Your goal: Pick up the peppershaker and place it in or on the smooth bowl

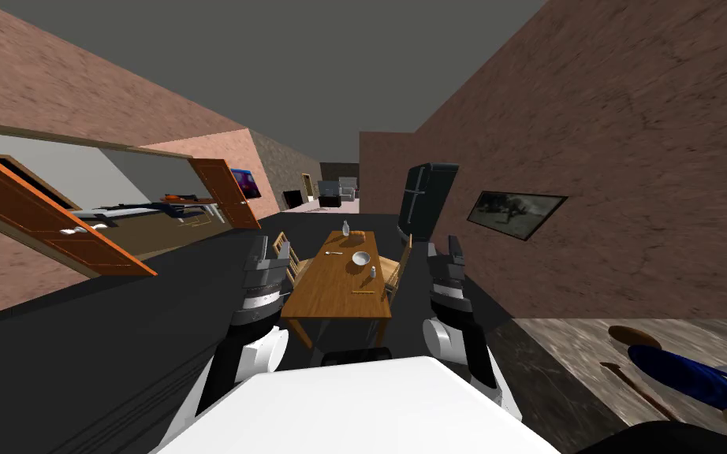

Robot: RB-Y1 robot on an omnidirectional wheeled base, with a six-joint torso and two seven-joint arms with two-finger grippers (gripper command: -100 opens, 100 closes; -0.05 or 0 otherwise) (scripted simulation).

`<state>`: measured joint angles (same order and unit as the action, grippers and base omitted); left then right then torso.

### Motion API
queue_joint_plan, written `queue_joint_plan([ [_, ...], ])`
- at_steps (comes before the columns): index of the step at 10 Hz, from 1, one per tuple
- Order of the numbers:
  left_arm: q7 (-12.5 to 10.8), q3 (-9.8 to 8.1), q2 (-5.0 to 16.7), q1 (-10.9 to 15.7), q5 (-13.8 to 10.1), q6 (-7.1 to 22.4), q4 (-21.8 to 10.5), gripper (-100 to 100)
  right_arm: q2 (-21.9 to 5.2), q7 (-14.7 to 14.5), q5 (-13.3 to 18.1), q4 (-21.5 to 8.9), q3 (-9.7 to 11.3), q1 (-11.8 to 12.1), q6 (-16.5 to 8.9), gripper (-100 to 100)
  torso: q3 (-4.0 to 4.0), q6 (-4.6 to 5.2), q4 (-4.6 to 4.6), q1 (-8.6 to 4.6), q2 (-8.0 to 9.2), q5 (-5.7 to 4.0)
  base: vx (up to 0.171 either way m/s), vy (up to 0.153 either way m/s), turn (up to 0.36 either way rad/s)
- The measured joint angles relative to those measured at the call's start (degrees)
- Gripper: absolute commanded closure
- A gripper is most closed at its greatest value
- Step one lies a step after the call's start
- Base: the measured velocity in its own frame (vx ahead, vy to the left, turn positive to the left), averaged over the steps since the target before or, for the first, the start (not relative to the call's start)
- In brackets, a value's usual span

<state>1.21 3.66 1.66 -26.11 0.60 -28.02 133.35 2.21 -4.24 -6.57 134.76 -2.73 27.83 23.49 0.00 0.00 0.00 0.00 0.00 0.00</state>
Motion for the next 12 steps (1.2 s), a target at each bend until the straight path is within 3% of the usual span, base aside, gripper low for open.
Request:
queue_joint_plan([
  [3,0.00,0.00,0.00,0.01,0.00,0.00,0.00,0,-4.25,-0.50,0.65,-3.32,1.27,0.45,-1.00,-100,0.07,-0.02,0.02,-0.04,0.12,-0.01,-0.039,-0.005,0.182],
  [6,0.00,0.00,0.00,0.01,0.00,0.00,0.00,0,-8.79,-0.90,1.29,-6.25,2.35,0.82,-4.35,-100,0.10,-0.02,0.04,-0.04,0.17,-0.01,-0.043,-0.007,0.188],
  [12,0.00,0.00,0.00,0.00,0.00,0.00,0.00,0,-13.77,-2.24,2.94,-13.98,4.66,-0.08,-8.19,-100,0.04,0.02,0.02,-0.06,0.07,-0.01,-0.031,-0.005,0.187],
])
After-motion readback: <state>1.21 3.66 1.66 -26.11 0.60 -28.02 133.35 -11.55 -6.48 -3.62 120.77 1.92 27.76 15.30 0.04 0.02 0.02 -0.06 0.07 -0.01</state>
